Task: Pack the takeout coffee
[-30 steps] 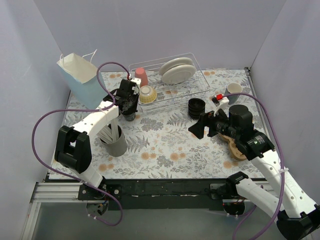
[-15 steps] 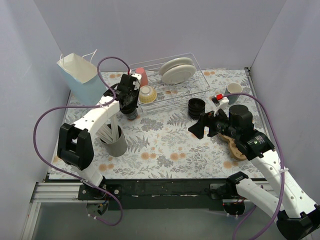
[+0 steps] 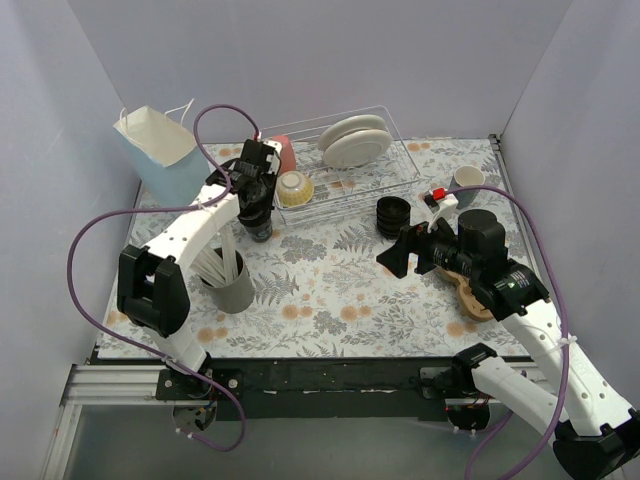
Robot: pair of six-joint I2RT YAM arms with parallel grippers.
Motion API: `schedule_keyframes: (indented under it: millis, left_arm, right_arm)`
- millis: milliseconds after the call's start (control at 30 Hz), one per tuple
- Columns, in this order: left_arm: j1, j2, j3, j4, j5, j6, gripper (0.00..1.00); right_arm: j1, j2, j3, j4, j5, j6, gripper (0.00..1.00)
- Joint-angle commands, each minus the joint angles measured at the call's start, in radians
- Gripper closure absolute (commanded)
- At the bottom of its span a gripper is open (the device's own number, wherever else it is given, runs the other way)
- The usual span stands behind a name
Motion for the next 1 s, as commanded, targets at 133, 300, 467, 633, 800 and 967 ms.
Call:
schedule_keyframes:
  millis: [133, 300, 467, 633, 800, 967]
  left_arm:
    - [-0.007, -0.023, 0.155, -0.083, -0.073, 0.002, 1.00]
    - [-0.013, -0.051, 0.240, -0.113, -0.098, 0.005, 1.00]
    - [-0.031, -0.086, 0.325, -0.169, -0.043, -0.006, 1.00]
    - [-0.095, -0.135, 0.333, -0.207, -0.001, -0.024, 1.00]
    - [-0.220, -0.191, 0.287, -0.233, 0.014, -0.059, 1.00]
    - [-0.462, -0.206, 0.163, -0.215, -0.064, -0.150, 1.00]
  right_arm:
    - [-0.001, 0.000, 0.017, 0.040, -0.015, 0.014, 0.09]
    - [0.000, 0.006, 0.054, 0.002, 0.013, 0.018, 0.09]
    - [-0.001, 0.003, 0.087, -0.029, 0.019, 0.032, 0.09]
    - [-0.001, -0.014, 0.100, -0.054, 0.037, 0.030, 0.09]
    - [-0.001, -0.043, 0.087, -0.066, 0.060, 0.035, 0.10]
    - [-0.003, -0.075, 0.061, -0.084, 0.126, 0.038, 0.10]
